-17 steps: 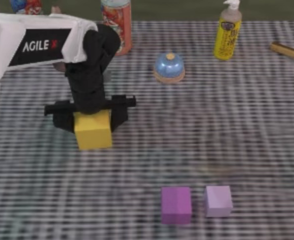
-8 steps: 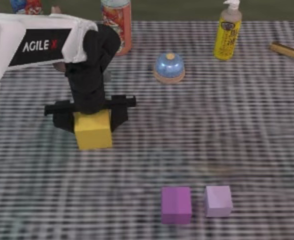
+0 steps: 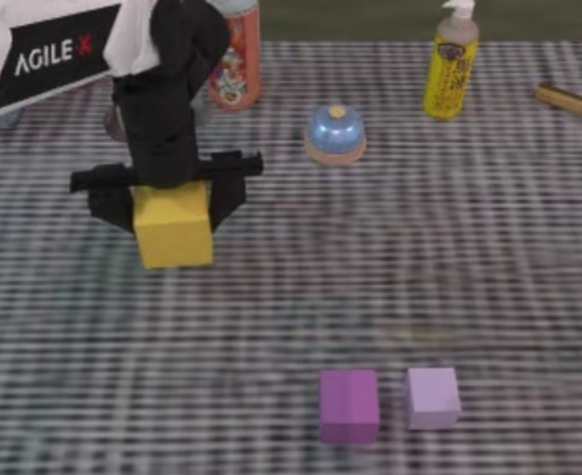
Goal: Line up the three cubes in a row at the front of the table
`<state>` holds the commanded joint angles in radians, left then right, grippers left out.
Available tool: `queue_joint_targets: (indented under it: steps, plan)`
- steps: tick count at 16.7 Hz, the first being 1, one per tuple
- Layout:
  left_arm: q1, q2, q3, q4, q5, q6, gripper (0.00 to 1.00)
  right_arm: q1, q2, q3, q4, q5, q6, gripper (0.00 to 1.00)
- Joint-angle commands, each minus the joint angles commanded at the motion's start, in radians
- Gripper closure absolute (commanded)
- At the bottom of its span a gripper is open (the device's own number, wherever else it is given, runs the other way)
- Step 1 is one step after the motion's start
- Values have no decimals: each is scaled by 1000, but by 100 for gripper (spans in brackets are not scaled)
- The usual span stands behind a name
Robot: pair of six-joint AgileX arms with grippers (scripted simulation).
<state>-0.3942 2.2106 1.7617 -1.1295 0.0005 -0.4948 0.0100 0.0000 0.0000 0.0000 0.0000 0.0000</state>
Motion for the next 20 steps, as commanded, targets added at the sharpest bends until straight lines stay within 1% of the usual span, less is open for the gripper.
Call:
queue_joint_targets:
  steps: [2, 5, 7, 9, 12, 17, 20]
  plan:
    - [4, -19, 30, -39, 0, 1, 100, 0, 0, 0, 0, 0, 0, 0]
    - [4, -21, 32, -42, 0, 1, 100, 0, 0, 0, 0, 0, 0, 0]
    - [-3, -20, 28, -39, 0, 2, 100, 0, 0, 0, 0, 0, 0, 0]
    - [-28, -56, -8, -30, -1, -15, 100, 0, 0, 0, 0, 0, 0, 0]
    - [-104, -162, -137, -7, -2, -71, 100, 0, 0, 0, 0, 0, 0, 0]
    - [-266, -384, -429, 39, -3, -187, 100, 0, 0, 0, 0, 0, 0, 0]
    - [-325, -461, -509, 57, -4, -228, 100, 0, 0, 0, 0, 0, 0, 0]
